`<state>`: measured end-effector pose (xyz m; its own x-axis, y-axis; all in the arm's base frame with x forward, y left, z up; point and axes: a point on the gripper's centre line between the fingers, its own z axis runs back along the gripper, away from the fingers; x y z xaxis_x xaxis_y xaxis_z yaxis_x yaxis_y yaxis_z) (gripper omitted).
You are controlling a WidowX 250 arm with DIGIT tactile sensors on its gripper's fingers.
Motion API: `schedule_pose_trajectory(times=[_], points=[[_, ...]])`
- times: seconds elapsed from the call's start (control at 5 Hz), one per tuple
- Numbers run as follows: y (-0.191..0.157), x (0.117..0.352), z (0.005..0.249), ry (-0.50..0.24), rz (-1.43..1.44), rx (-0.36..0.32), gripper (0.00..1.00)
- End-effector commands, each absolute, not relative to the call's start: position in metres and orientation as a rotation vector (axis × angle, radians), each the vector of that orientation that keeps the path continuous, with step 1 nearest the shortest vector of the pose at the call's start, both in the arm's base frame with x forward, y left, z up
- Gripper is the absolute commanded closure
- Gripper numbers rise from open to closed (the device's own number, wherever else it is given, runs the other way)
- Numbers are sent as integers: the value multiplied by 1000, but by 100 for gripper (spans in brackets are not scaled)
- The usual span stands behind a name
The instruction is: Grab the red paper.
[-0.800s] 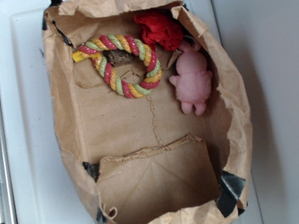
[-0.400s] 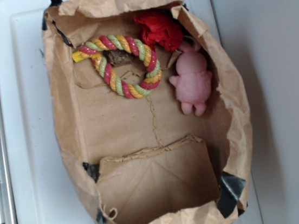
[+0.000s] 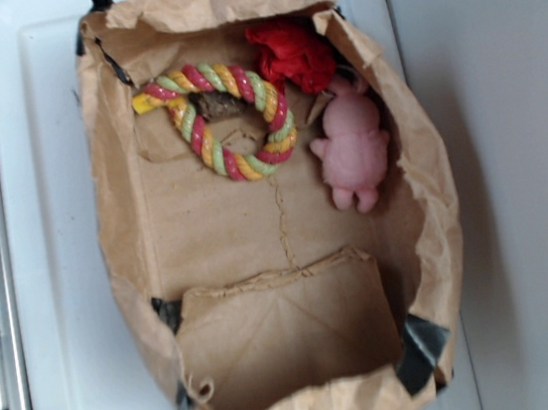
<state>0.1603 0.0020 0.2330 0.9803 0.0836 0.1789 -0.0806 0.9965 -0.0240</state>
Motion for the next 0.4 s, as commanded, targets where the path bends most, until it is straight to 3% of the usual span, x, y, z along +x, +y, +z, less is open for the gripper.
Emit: schedule_pose_trajectory(times=[0.0,0.2], points=[[32,196,233,-269,119,24,0],[45,214,222,-309,116,36,0]])
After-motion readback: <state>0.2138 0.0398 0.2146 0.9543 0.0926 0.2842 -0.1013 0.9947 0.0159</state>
